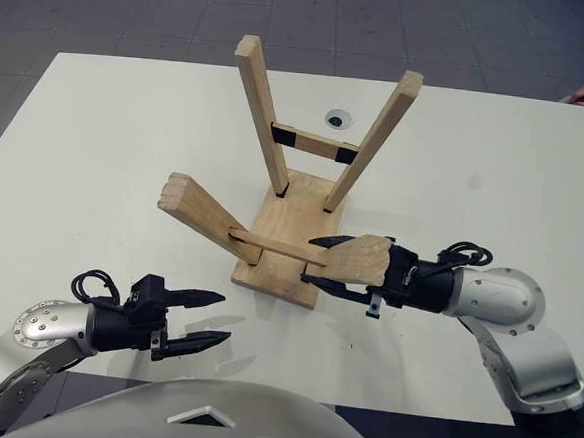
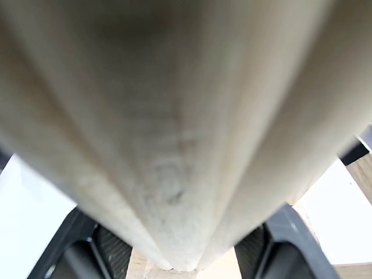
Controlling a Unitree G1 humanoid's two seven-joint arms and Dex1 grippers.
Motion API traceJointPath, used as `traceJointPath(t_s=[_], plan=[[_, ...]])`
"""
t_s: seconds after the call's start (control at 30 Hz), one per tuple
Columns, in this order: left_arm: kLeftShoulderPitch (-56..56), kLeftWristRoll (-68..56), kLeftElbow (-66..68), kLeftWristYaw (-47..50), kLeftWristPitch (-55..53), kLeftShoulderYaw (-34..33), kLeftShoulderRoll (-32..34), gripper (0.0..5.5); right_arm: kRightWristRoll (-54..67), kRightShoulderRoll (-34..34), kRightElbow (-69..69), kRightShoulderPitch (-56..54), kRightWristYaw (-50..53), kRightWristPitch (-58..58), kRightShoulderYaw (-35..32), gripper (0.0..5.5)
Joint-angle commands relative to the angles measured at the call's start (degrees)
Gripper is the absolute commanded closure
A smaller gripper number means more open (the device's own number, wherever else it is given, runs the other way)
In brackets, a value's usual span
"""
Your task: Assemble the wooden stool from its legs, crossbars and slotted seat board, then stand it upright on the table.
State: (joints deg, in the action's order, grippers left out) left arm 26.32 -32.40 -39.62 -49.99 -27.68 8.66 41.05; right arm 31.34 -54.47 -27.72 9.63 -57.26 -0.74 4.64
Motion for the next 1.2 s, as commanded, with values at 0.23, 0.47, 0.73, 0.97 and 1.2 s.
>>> traceJointPath(t_s=[0.23, 0.47, 0.73, 0.97, 1.2], plan=[[-0.73, 0.06, -0.86, 1.7, -1.2, 0.35, -0.19, 2.42, -4.6, -10.16, 14.19, -4.22, -12.89, -7.94, 2.44, 3.47], [-0.67, -0.16, -1.28, 2.24, -1.68, 0.48, -0.4, 2.42, -4.89, -11.85, 14.96, -7.44, -16.21, -6.8, 3.5, 3.47], [-0.63, -0.1, -1.63, 2.88, -1.88, 0.81, -0.77, 2.42, -1.76, -11.12, 10.86, -7.12, -14.06, -8.84, 1.61, 3.47], [-0.62, 0.04, -1.17, 2.82, -1.73, 0.8, -0.92, 2.42, 1.4, -7.11, 7.89, -10.12, -9.56, -10.73, -1.31, 3.47], [-0.76, 0.26, -0.53, 2.69, -1.52, 0.84, -1.18, 2.42, 0.95, -5.81, 7.56, -15.18, -8.71, -12.54, -1.97, 3.47]])
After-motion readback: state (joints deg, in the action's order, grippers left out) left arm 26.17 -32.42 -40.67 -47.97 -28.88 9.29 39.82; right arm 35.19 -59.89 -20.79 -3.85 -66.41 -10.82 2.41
